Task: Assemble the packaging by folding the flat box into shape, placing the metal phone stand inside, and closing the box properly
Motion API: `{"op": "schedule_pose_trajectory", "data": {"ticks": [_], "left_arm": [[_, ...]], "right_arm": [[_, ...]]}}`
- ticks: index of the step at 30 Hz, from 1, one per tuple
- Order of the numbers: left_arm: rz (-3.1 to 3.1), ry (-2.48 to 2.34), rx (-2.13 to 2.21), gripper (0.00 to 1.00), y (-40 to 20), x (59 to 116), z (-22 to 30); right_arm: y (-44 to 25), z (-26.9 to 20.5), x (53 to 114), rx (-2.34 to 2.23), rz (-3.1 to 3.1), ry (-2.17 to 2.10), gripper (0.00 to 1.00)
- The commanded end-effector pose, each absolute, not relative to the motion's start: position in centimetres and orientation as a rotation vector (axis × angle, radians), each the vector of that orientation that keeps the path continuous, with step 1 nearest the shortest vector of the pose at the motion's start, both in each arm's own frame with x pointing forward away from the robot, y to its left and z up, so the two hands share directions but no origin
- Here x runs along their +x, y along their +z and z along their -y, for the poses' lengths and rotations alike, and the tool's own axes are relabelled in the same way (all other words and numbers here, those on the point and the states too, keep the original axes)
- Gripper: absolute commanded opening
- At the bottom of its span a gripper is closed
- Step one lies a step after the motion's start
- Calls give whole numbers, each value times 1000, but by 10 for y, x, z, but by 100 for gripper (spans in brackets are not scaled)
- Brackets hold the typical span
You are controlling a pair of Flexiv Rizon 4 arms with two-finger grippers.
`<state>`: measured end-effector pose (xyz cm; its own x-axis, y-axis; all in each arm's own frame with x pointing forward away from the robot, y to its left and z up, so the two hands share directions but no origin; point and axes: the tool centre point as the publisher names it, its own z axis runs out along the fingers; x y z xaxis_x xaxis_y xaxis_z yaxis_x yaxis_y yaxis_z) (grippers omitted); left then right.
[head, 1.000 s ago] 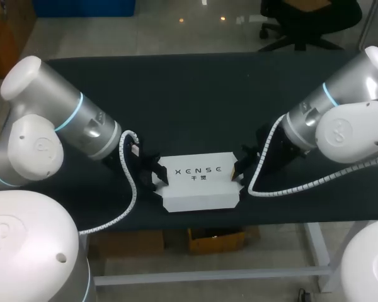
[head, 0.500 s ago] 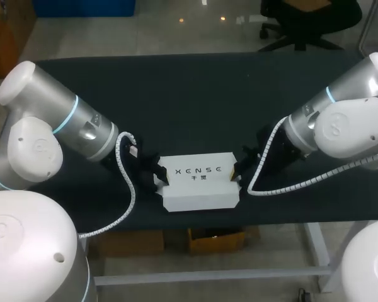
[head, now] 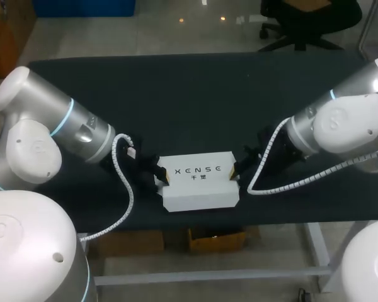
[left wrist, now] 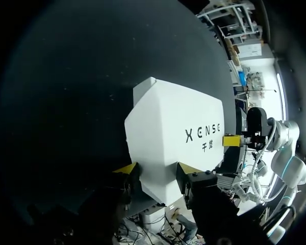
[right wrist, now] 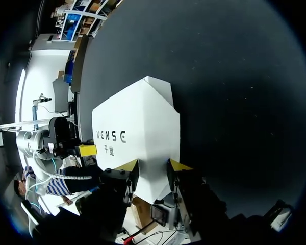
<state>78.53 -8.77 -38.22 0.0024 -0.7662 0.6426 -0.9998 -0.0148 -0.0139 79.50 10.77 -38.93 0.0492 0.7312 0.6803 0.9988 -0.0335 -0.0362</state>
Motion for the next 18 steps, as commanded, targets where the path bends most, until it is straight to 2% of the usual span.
{"op": "schedule_pose_trajectory", "data": {"ticks": [1,18], "left_arm": [[1812,687,1826,48,-389,786,92],[1806,701,1811,48,-387,788,94]], "right_arm": [[-393,-111,795,-1792,1723,-711,35],[-394,-119,794,-1759,1734,-763,36]]}}
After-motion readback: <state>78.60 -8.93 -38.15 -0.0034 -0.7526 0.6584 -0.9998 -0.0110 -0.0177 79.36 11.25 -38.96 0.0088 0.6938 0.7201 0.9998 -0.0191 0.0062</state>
